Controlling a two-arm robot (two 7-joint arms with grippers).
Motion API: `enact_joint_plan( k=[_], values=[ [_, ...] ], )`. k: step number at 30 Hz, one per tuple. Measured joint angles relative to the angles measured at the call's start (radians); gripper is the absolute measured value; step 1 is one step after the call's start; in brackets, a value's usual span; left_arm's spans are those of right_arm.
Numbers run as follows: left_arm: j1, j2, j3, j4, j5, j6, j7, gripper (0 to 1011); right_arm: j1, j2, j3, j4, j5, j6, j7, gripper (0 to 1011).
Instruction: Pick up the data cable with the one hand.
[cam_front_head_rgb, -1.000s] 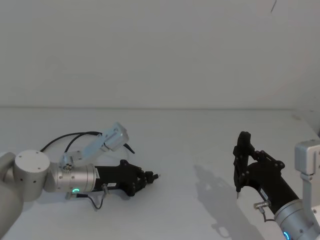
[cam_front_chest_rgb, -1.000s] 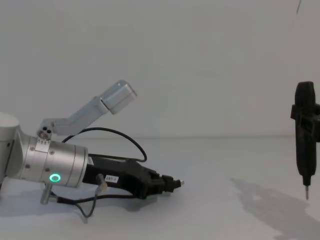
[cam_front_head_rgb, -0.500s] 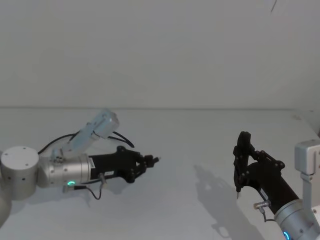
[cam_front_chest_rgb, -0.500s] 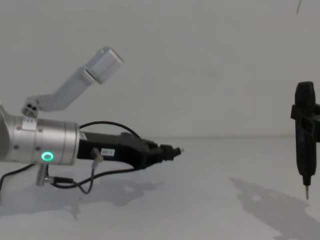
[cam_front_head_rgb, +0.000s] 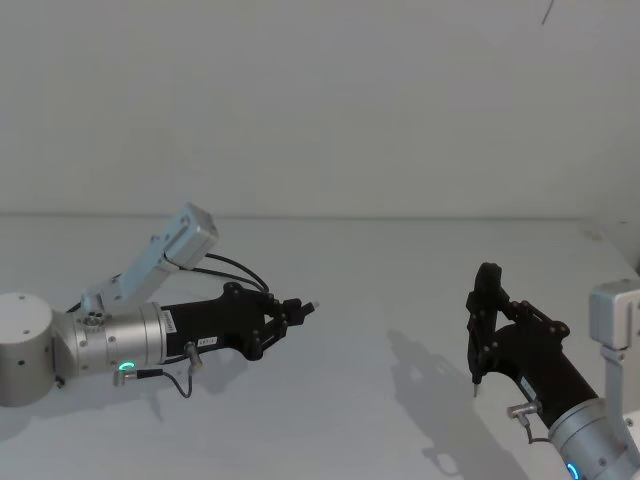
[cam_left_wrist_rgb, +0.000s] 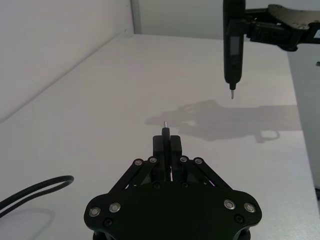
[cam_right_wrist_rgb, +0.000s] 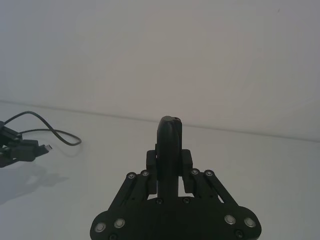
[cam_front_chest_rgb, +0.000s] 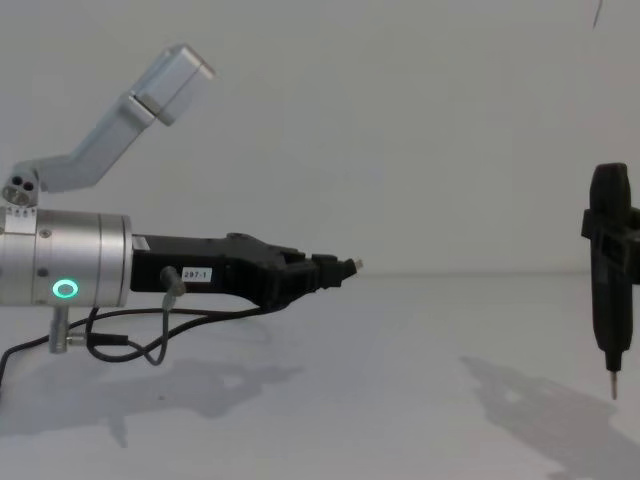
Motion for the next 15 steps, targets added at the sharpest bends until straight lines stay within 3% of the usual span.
enact_joint_plan(
  k=[15],
  values=[
    [0.021, 0.016, -0.007, -0.041, -0.027, -0.003, -0.008, 72, 0.005, -0.012, 0.008, -0.012, 0.022, 0.01, 0.011, 279]
  ],
)
